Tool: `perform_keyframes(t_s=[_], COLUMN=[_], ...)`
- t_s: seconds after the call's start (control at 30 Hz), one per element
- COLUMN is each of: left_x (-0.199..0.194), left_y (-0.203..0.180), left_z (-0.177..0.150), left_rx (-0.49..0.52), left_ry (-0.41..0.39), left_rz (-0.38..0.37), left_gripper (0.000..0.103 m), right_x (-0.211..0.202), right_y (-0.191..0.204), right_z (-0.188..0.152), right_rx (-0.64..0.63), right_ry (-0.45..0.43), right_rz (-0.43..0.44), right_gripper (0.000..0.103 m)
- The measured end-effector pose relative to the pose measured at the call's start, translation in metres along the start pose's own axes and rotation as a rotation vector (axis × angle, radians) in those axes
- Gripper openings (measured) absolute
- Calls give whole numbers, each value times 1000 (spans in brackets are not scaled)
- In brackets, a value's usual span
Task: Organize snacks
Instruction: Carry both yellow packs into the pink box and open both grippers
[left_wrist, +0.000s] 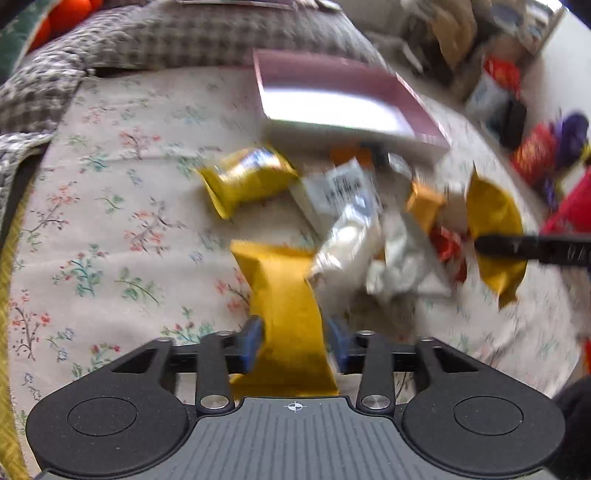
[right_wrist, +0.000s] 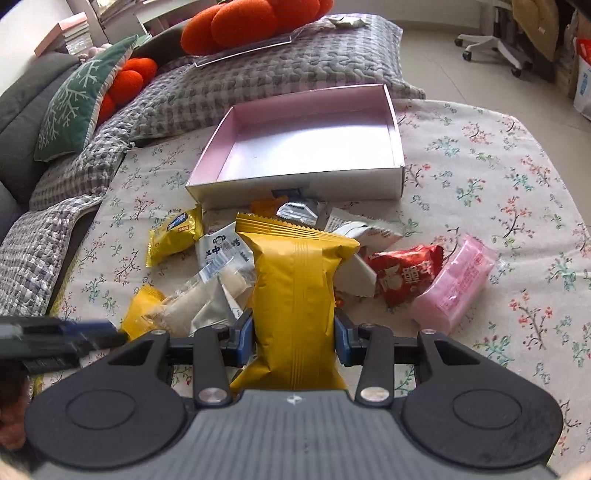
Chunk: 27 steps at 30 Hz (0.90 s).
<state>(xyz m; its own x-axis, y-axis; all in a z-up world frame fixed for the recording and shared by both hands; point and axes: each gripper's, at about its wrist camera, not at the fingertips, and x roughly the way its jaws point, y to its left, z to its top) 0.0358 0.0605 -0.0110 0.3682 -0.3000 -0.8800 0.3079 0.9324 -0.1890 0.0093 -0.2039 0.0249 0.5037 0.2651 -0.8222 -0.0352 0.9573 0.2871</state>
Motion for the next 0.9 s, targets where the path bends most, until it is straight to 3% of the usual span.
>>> perform_keyframes(t_s=[0.03,0.07,0.1,0.13,0.23,0.4,0.6,0.73,0.9], left_x=[5,10,18,25,35,6,-50,-45,-14], left_y=[-6,-10,-15,-17,-13,3,8,-5,-20], left_z=[0,0,0,0,0,5,46,86,129], left_rx=[33,62,85,103,94,11,-56,-47,-25], left_ry=[1,2,17,36,70,-17,-220,-249,-245], left_rz=[30,68,111,138,155,140,108,58,48], left_gripper=[71,78,78,74,39,37,37,37,37], right_x=[1,2,3,3,0,-5,-6,-7,-2], right_y=[0,0,0,1,0,0,1,2,-9], right_z=[-1,-2,-2,-1,1,3,15,39,68], right_rx=[2,3,3,4,7,6,-12,-22,-17], right_ry=[5,8,10,10,-1,-19,-38,-80,-108], right_rz=[6,10,11,10,16,19,8,8,-7], right_gripper=[39,39,39,39,39,39,39,39,39])
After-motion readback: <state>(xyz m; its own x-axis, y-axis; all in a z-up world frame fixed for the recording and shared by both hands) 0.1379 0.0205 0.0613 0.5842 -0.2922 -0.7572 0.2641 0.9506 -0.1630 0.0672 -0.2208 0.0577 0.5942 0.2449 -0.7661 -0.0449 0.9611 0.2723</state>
